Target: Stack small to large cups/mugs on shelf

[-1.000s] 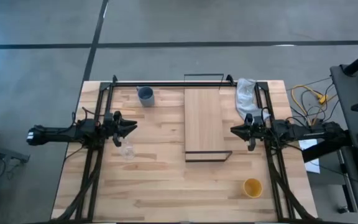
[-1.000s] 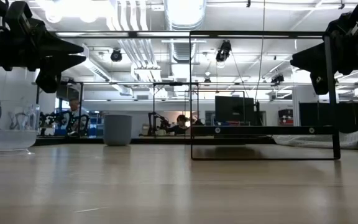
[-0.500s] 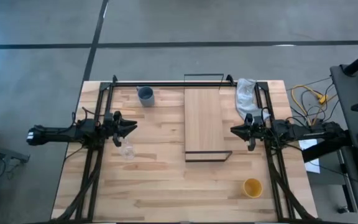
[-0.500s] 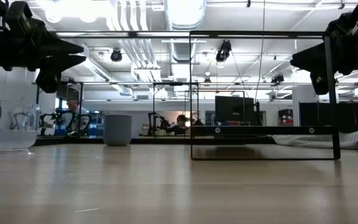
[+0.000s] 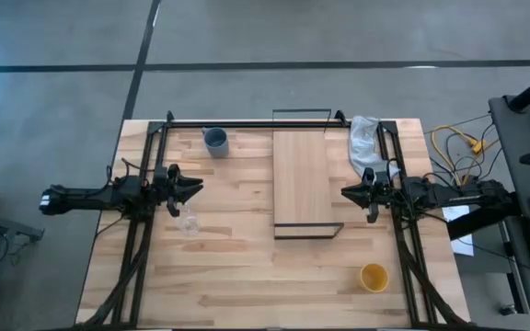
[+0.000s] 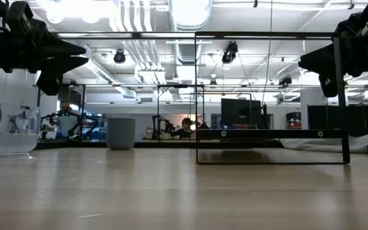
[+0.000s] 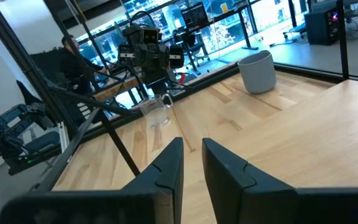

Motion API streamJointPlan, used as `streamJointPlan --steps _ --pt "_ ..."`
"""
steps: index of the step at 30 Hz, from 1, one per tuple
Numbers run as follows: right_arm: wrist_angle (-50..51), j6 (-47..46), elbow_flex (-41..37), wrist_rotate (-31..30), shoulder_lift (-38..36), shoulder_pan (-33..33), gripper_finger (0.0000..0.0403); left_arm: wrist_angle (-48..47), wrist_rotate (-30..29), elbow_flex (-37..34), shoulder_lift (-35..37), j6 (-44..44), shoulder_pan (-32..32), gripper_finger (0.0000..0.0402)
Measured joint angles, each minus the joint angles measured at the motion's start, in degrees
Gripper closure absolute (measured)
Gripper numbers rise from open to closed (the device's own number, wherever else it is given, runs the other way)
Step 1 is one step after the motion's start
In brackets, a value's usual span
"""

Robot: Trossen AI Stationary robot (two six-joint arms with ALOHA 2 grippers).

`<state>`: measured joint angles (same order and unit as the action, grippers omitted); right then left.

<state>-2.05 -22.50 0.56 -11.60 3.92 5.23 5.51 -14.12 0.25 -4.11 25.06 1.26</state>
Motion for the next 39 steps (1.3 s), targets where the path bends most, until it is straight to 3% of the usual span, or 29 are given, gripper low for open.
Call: streamJointPlan --steps 16,24,32,35,39 --pt "-0.13 -0.27 -0.01 -0.02 0.0 0.0 0.0349 0.0 -0.01 -0.01 0.01 0.0 0.04 0.0304" --pt "-0.06 -20.61 0.0 -0.02 0.01 0.0 0.0349 0.12 -4.84 0.0 0.01 -5.92 -0.02 0.0304" --pt "-0.51 -24.34 -0.02 -2.27 0.01 0.0 0.0349 0.52 -4.84 0.0 -0.05 -5.89 -0.02 0.0304" --pt "-4.47 -29.12 -0.02 -3.04 0.05 0.0 0.0349 1.0 -0.92 0.78 0.13 -4.65 -0.02 0.0304" --pt "-11.59 -24.65 1.76 -3.13 0.74 0.15 0.0349 -0.63 2.08 6.9 -1.28 -7.58 -0.02 0.0304"
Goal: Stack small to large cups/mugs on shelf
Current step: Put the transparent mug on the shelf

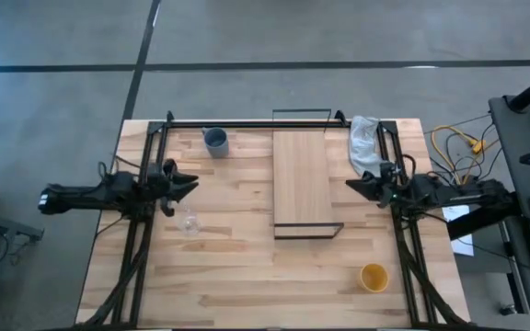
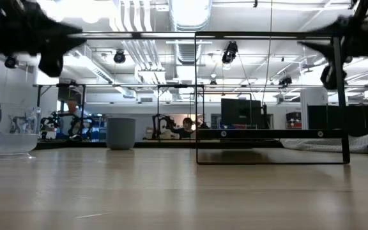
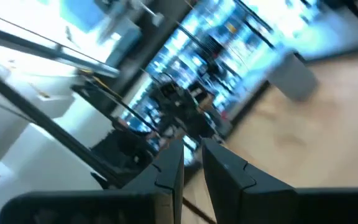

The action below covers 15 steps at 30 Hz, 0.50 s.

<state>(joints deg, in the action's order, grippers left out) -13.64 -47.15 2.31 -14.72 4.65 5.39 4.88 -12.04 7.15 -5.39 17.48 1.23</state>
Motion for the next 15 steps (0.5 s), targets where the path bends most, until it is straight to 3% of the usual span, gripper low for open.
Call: streamJointPlan --steps 8,15 --pt "3.11 13.29 20.42 0.21 11.8 -0.01 0.0349 -16.94 -1.47 24.41 -10.15 -10.92 0.0 0.0304" --pt "16.7 30.33 45.3 5.03 27.82 0.0 0.0349 -31.55 -2.24 46.78 -22.18 -18.22 0.0 0.0304"
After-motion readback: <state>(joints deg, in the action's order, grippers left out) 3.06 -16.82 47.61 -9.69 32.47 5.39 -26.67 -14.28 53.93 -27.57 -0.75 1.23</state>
